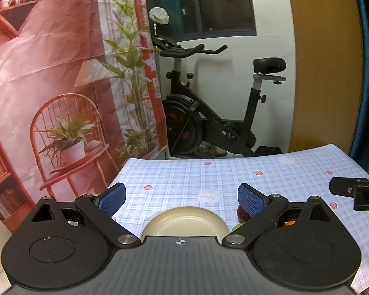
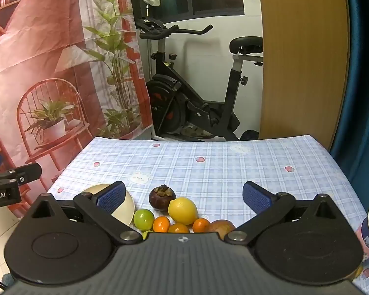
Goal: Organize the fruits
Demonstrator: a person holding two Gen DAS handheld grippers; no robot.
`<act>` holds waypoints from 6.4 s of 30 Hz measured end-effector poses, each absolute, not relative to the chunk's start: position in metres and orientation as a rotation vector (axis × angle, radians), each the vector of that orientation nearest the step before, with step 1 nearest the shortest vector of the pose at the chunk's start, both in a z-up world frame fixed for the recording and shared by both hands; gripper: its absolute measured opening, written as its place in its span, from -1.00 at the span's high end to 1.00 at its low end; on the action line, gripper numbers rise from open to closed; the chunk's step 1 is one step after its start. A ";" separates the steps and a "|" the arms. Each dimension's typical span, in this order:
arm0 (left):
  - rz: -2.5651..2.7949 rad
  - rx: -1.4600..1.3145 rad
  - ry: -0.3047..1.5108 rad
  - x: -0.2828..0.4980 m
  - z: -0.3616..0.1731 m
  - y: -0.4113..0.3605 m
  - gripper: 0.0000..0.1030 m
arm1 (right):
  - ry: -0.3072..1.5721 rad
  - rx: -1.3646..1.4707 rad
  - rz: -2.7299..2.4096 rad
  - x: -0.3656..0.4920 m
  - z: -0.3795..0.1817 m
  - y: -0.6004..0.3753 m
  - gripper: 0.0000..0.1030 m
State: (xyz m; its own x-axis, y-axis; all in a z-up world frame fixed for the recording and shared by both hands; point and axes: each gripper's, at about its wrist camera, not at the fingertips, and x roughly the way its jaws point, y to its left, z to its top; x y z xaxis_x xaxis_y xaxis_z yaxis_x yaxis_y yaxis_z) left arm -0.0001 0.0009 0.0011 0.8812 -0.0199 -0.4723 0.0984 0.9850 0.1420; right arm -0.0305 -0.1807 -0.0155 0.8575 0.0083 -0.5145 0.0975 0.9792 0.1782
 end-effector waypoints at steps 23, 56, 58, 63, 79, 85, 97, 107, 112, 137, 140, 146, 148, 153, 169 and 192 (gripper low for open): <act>-0.099 0.146 0.462 -0.004 0.000 -0.001 -0.92 | 0.548 0.188 -0.069 -0.025 -0.018 -0.182 -1.00; -0.091 0.136 0.471 -0.001 -0.001 -0.002 -0.92 | 0.547 0.185 -0.077 -0.023 -0.021 -0.181 -1.00; -0.091 0.137 0.472 -0.001 -0.001 -0.002 -0.92 | 0.548 0.186 -0.077 -0.023 -0.021 -0.181 -1.00; -0.090 0.136 0.474 -0.001 -0.001 -0.002 -0.92 | 0.548 0.185 -0.077 -0.023 -0.021 -0.181 -1.00; -0.089 0.133 0.471 -0.001 -0.002 -0.002 -0.92 | 0.547 0.183 -0.076 -0.022 -0.021 -0.180 -1.00; -0.088 0.132 0.467 -0.001 -0.003 -0.002 -0.92 | 0.548 0.186 -0.072 -0.022 -0.022 -0.179 -1.00; -0.097 0.100 0.469 0.002 -0.004 0.000 -0.92 | 0.547 0.215 -0.023 -0.019 -0.023 -0.185 -1.00; -0.038 0.178 0.318 0.021 -0.011 -0.013 -0.89 | 0.370 0.208 0.071 0.023 -0.036 -0.207 -1.00; -0.072 0.148 0.352 0.039 -0.023 -0.017 -0.88 | 0.302 0.266 0.030 0.041 -0.053 -0.216 -1.00; -0.147 0.036 0.557 0.070 -0.073 -0.003 -0.72 | 0.293 0.177 -0.072 0.018 -0.077 -0.243 -1.00; -0.161 0.034 0.557 0.077 -0.071 0.000 -0.72 | 0.332 0.123 -0.088 0.024 -0.076 -0.238 -1.00; -0.184 0.026 0.576 0.091 -0.075 0.003 -0.72 | 0.408 0.103 -0.073 0.033 -0.084 -0.242 -0.94; -0.194 0.038 0.577 0.097 -0.074 0.003 -0.72 | 0.424 0.098 -0.071 0.033 -0.087 -0.245 -0.94; -0.206 0.046 0.533 0.111 -0.063 0.010 -0.72 | 0.432 0.099 -0.048 0.037 -0.084 -0.252 -0.96; -0.321 0.116 0.572 0.168 -0.062 -0.001 -0.65 | 0.531 0.019 0.131 0.081 -0.096 -0.240 -0.82; -0.622 -0.153 0.974 0.225 -0.180 -0.036 -0.57 | 0.821 -0.039 0.509 0.182 -0.177 -0.174 -0.37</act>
